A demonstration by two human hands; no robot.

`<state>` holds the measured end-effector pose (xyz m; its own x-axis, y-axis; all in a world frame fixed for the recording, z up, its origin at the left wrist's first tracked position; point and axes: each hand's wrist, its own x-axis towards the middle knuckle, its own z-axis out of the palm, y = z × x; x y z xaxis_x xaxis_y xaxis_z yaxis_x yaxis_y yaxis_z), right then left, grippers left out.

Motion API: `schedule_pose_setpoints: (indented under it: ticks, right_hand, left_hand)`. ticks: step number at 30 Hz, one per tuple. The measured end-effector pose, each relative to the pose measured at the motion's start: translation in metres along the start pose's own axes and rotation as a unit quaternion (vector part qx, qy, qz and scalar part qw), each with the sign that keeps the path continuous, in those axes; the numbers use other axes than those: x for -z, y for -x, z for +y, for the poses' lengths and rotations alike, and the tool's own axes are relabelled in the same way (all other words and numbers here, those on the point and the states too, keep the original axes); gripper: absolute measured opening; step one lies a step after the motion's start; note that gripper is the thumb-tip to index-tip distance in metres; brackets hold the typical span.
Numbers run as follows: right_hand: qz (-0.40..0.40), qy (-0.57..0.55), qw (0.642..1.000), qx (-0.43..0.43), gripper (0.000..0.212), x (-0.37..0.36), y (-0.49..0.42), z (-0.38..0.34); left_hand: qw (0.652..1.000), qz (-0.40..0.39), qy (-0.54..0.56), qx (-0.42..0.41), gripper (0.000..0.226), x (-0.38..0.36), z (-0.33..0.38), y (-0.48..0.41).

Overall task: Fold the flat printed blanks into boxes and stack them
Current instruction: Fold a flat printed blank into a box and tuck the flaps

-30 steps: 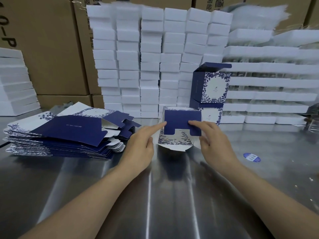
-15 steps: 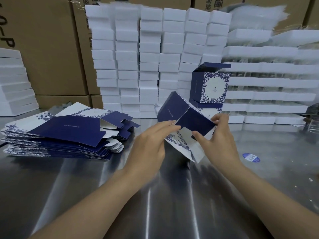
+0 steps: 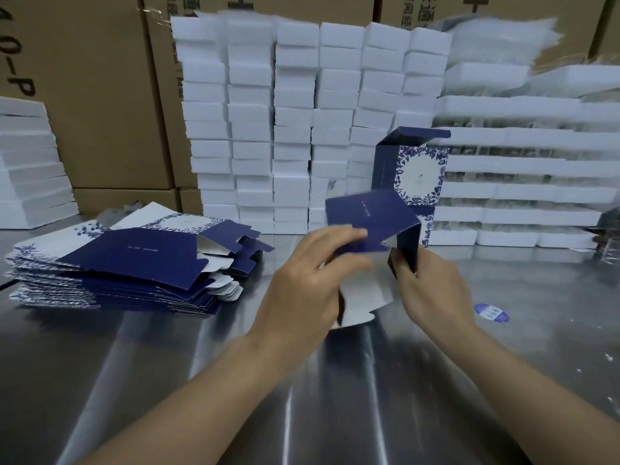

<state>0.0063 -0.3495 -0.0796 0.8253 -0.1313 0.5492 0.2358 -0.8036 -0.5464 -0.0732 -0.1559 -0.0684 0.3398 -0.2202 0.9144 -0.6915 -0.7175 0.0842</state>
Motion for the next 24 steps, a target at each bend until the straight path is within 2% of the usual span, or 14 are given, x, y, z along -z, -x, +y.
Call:
schedule_pose_setpoints:
  ticks: [2,4,7,12,15,16,18,19,22,24]
  right_hand:
    - [-0.021,-0.092,0.995,-0.033,0.036,-0.001,0.0,-0.006]
    - [-0.045,-0.21,0.974,-0.065,0.036,0.0,0.003,-0.016]
    - [-0.049,-0.354,0.927,-0.115,0.036,0.002,0.009,-0.028]
    - [-0.068,-0.485,0.844,-0.221,0.028,0.005,0.013,-0.042]
    - [-0.139,-0.549,0.782,-0.259,0.037,0.003,0.018,-0.054]
    - [-0.176,-0.55,0.777,-0.252,0.039,0.002,0.022,-0.058]
    - [-0.25,-0.533,0.777,-0.225,0.037,-0.001,0.033,-0.064]
    - [-0.276,-0.529,0.773,-0.218,0.034,-0.004,0.038,-0.065]
    - [-0.314,-0.537,0.756,-0.205,0.024,-0.006,0.045,-0.066]
    - [-0.32,-0.54,0.753,-0.2,0.029,-0.007,0.048,-0.068]
  left_hand:
    - [0.999,0.038,0.029,0.008,0.053,-0.001,0.003,-0.002]
    - [0.994,0.069,0.079,0.02,0.049,-0.002,0.005,-0.001]
    - [0.973,0.103,0.154,0.134,0.035,-0.005,0.004,0.001]
    - [0.864,0.165,0.271,0.391,0.03,-0.014,-0.004,0.0]
    - [0.821,0.076,0.329,0.461,0.052,-0.016,-0.002,-0.004]
    - [0.803,0.024,0.374,0.464,0.054,-0.018,0.001,-0.004]
    - [0.769,-0.064,0.449,0.451,0.035,-0.023,0.009,-0.001]
    - [0.755,-0.084,0.468,0.452,0.023,-0.024,0.014,0.001]
    - [0.721,-0.079,0.484,0.49,0.021,-0.026,0.018,0.005]
    - [0.694,-0.062,0.493,0.521,0.037,-0.025,0.017,0.004]
